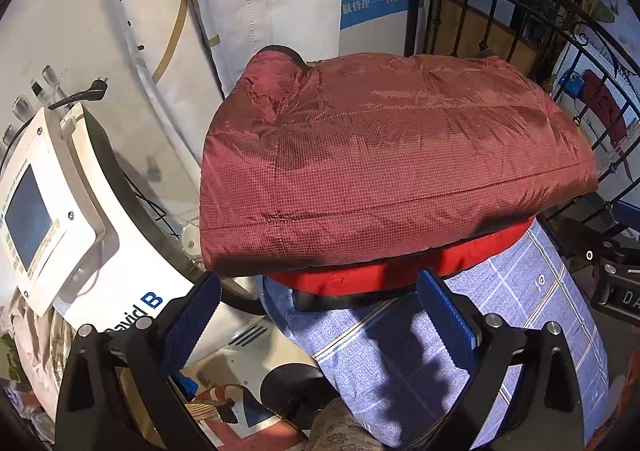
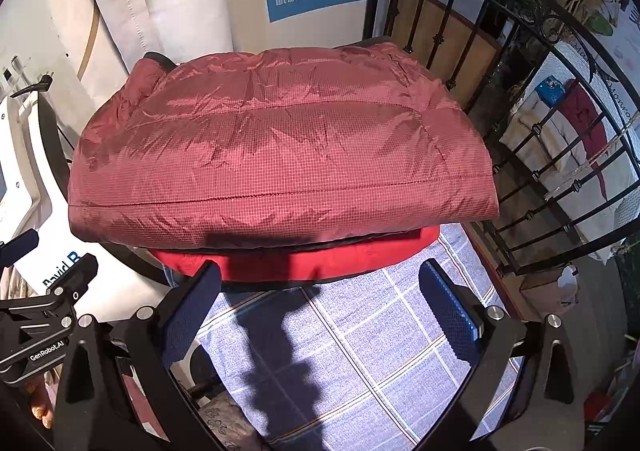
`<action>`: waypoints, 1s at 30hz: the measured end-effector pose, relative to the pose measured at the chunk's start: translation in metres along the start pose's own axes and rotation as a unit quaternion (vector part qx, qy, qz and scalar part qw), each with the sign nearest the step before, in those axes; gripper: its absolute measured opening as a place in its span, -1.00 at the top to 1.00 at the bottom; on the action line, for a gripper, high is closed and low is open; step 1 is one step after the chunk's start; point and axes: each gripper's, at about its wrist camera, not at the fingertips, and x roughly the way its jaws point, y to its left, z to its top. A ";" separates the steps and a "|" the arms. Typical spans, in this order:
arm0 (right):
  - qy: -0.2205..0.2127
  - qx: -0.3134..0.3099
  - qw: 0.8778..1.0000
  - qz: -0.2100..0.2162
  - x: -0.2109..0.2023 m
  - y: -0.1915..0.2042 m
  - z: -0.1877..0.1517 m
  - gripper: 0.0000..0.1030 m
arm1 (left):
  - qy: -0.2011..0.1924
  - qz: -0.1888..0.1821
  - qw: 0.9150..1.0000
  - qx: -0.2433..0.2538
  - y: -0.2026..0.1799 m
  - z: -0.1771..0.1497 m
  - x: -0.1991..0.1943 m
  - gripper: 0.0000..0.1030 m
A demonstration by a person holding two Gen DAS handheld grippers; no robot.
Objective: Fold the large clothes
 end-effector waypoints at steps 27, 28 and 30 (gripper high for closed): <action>0.002 0.002 1.000 -0.001 0.003 0.001 0.000 -0.90 | -0.005 0.008 1.000 0.001 0.002 -0.003 -0.002 -0.88; 0.002 0.002 1.000 -0.001 0.003 0.001 0.000 -0.90 | -0.005 0.007 1.000 0.001 0.002 -0.003 -0.002 -0.88; 0.003 0.002 1.000 -0.002 0.004 0.002 0.000 -0.90 | -0.004 0.007 1.000 0.002 0.002 -0.004 -0.001 -0.88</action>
